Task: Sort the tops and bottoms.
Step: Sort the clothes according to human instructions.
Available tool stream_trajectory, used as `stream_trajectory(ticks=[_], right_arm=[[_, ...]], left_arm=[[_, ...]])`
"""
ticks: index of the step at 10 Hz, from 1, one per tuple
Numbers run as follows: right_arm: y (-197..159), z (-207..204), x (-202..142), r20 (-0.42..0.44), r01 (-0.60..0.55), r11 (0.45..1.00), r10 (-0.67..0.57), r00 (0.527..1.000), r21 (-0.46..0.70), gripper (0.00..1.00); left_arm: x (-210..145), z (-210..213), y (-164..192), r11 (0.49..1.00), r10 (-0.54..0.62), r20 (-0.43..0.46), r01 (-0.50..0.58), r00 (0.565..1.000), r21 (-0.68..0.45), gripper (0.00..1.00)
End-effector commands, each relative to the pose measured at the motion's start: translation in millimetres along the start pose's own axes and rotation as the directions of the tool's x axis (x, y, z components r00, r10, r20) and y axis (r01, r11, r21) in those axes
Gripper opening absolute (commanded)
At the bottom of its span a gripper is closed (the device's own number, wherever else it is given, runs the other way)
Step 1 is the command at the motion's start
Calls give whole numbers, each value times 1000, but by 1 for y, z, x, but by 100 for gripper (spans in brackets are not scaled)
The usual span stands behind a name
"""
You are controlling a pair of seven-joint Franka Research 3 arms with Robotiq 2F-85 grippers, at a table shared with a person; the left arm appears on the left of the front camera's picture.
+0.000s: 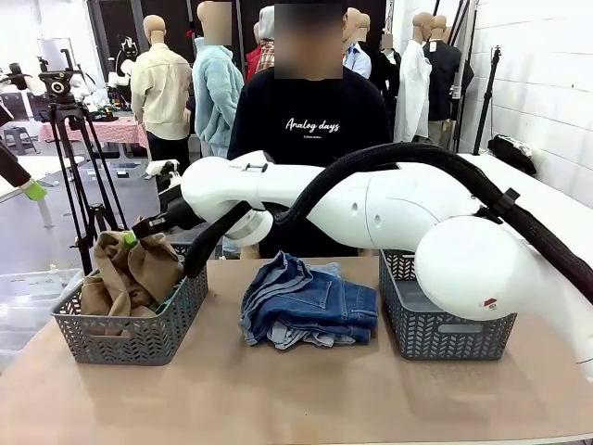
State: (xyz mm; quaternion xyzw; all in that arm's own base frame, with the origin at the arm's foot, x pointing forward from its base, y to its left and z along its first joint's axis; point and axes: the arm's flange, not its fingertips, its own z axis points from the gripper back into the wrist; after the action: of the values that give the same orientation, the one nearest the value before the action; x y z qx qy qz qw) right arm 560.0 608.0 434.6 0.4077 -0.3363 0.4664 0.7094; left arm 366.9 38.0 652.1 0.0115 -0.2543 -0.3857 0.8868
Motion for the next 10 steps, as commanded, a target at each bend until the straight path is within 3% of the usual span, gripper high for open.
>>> stream_trajectory(ticks=[1,5,7,8,10], right_arm=[[8,9,22,3,21,1000,-21,1000,-9,100],[16,22,29,-47,35,999,-34,998,15,100],[27,12,25,-214,6,998,6,977,57,100],[34,2,19,-292,-57,998,63,954,28,100],[40,0,24,-351,-224,970,176,920,-99,100]], left_arm=[[0,0,0,1000,-1,-3,1,1000,4,93],[0,0,0,1000,-1,-3,1,1000,4,93],[0,0,0,1000,-1,-3,1,1000,4,93],[0,0,0,1000,-1,-3,1,1000,4,93],[0,0,0,1000,-1,-3,1,1000,4,93]])
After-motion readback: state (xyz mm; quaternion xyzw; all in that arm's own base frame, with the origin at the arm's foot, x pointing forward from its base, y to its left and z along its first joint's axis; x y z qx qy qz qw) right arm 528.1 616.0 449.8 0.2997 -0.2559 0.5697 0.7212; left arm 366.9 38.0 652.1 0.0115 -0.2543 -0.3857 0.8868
